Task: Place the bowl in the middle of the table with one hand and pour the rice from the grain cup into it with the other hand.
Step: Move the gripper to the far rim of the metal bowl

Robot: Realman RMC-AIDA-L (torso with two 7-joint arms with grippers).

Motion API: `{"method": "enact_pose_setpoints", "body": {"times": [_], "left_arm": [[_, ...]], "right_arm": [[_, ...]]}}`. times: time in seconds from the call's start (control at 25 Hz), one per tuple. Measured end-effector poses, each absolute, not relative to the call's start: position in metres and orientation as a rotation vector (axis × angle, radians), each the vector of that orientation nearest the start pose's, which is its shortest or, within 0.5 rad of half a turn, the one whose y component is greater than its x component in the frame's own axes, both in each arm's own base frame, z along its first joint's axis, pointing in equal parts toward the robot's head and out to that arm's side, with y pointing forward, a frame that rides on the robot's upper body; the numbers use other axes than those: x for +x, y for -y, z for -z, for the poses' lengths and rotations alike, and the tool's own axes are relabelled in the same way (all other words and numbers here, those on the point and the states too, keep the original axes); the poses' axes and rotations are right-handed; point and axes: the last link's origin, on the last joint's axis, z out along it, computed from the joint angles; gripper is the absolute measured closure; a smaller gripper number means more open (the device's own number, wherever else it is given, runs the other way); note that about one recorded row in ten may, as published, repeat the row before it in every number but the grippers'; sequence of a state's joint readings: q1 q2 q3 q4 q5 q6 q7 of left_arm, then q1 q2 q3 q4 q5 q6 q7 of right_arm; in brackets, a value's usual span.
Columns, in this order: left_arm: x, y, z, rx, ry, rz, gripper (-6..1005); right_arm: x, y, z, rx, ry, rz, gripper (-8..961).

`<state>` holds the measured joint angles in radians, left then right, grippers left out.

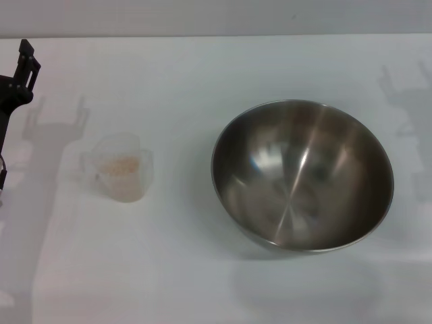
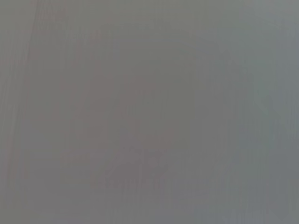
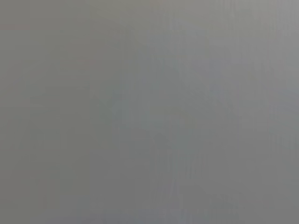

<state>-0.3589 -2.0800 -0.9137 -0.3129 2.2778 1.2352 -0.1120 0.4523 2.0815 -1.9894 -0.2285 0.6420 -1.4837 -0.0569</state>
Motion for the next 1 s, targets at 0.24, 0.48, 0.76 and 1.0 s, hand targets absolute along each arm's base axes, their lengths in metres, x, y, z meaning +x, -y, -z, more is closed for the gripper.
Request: {"method": "enact_pose_setpoints", "body": {"times": [0.24, 0.48, 0.76, 1.0], "left_arm": [[-0.3118, -0.3227, 0.0054, -1.463, 0.529, 0.835, 246], [-0.3117, -0.3224, 0.0052, -1.461, 0.53, 0.837, 249], [-0.3118, -0.3211, 0.0066, -1.467, 0.534, 0.84, 252], [-0.314, -0.317, 0.0077, -1.467, 0.542, 0.838, 254]], "right_arm": [[0.2728, -0.3351, -0.0355, -1.352, -0.016, -0.792, 228], [0.2764, -0.3303, -0.0355, -1.347, 0.002, -0.763, 228], [0.277, -0.3299, -0.0355, -1.339, 0.055, -0.694, 227], [0.2692, -0.3374, -0.0335, -1.343, 0.057, -0.694, 228]]}}
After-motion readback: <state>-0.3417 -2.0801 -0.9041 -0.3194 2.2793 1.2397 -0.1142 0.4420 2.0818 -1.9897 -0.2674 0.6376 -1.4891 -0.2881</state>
